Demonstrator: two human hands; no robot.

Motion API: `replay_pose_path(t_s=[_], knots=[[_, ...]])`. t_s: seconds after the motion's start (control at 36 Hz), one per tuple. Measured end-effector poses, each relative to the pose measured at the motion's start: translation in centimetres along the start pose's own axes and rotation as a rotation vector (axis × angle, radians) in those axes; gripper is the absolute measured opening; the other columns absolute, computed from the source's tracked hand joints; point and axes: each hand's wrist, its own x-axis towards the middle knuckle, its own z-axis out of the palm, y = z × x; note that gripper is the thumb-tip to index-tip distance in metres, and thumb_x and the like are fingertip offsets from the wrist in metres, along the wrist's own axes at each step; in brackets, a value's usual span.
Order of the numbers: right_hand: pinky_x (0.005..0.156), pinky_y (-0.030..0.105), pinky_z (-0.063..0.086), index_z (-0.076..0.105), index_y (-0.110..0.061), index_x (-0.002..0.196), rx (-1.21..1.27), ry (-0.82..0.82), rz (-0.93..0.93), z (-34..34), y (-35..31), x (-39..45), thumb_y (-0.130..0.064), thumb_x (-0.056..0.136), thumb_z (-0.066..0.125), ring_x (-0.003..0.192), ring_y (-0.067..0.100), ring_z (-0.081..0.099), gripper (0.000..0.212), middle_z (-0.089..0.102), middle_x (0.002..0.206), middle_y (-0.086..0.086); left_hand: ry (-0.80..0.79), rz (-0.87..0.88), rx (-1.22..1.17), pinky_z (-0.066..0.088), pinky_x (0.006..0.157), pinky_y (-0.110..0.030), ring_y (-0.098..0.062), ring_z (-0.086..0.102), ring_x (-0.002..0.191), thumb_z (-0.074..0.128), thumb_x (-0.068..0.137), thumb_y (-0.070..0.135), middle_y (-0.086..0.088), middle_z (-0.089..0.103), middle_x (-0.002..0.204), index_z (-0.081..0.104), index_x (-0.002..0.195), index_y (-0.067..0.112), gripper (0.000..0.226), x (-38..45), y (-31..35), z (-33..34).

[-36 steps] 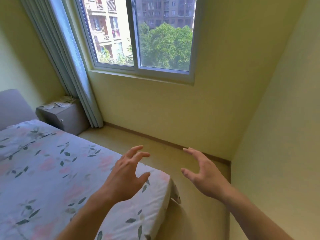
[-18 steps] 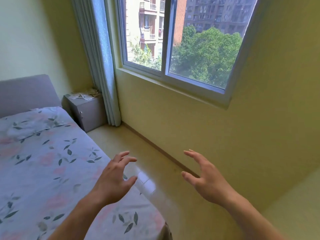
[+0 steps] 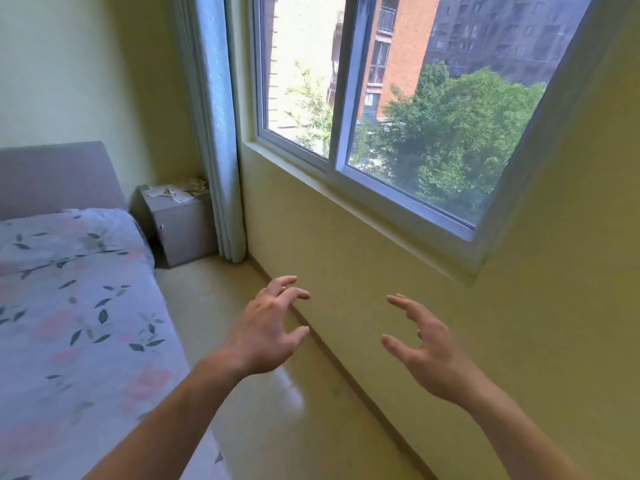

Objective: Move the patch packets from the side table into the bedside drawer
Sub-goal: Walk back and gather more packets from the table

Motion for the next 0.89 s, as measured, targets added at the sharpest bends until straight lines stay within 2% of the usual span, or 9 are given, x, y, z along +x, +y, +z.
replay_pose_path(t_s=[0.19,0.33,0.42,0.47,0.61,0.75,0.89], knots=[[0.120,0.036,0.032,0.037,-0.049,0.145,-0.014,-0.180,-0.164,-0.4,0.5,12.9,-0.043,0.090,0.068,0.140,0.001,0.035,0.064,0.033,0.153,-0.026,0.165,-0.239,0.064,0.031,0.111,-0.023,-0.009,0.042,0.136,0.072,0.084,0.038,0.017,0.033,0.151,0.056,0.130,0.039,0.048,3.6,-2.7,-1.6],[0.120,0.035,0.031,0.035,-0.048,0.146,-0.032,-0.344,-0.320,2.9,-2.9,21.0,-0.041,0.091,0.068,0.141,0.000,0.033,0.064,0.032,0.155,-0.025,0.324,-0.444,0.047,0.037,0.108,-0.026,-0.007,0.043,0.133,0.075,0.086,0.033,0.018,0.035,0.150,0.058,0.126,0.038,0.044,3.4,-5.7,-4.1],[0.120,0.033,0.031,0.037,-0.047,0.146,-0.028,-0.410,-0.401,5.3,-4.8,25.9,-0.039,0.091,0.067,0.140,0.000,0.034,0.063,0.033,0.154,-0.024,0.380,-0.560,0.051,0.033,0.101,-0.018,-0.006,0.044,0.131,0.074,0.087,0.030,0.019,0.035,0.150,0.058,0.127,0.037,0.043,3.8,-8.5,-5.4],[0.119,0.033,0.032,0.037,-0.047,0.146,-0.026,-0.445,-0.440,7.0,-5.9,29.3,-0.038,0.091,0.067,0.139,-0.002,0.035,0.063,0.034,0.153,-0.026,0.416,-0.618,0.051,0.032,0.100,-0.018,-0.006,0.045,0.131,0.074,0.087,0.029,0.020,0.035,0.149,0.058,0.126,0.037,0.042,4.5,-10.9,-6.1],[0.119,0.033,0.033,0.037,-0.049,0.145,-0.046,-0.495,-0.496,10.9,-8.4,38.8,-0.040,0.089,0.069,0.140,-0.002,0.034,0.065,0.033,0.154,-0.026,0.529,-0.672,0.009,0.036,0.103,-0.023,-0.004,0.046,0.131,0.074,0.087,0.025,0.024,0.038,0.143,0.057,0.117,0.045,0.040,8.5,-17.8,-7.5],[0.118,0.034,0.034,0.039,-0.046,0.145,-0.031,-0.479,-0.487,13.8,-11.9,48.4,-0.040,0.089,0.070,0.139,0.000,0.037,0.064,0.037,0.153,-0.023,0.520,-0.679,-0.025,0.041,0.102,-0.027,-0.006,0.048,0.129,0.074,0.086,0.026,0.025,0.037,0.143,0.056,0.117,0.046,0.041,15.6,-24.4,-9.9],[0.117,0.031,0.035,0.042,-0.045,0.144,0.008,-0.459,-0.478,16.0,-14.3,57.2,-0.039,0.089,0.069,0.136,-0.006,0.037,0.062,0.040,0.150,-0.026,0.487,-0.641,0.031,0.038,0.106,-0.029,-0.006,0.044,0.132,0.072,0.088,0.029,0.021,0.036,0.146,0.058,0.124,0.038,0.040,24.6,-29.5,-13.5]])
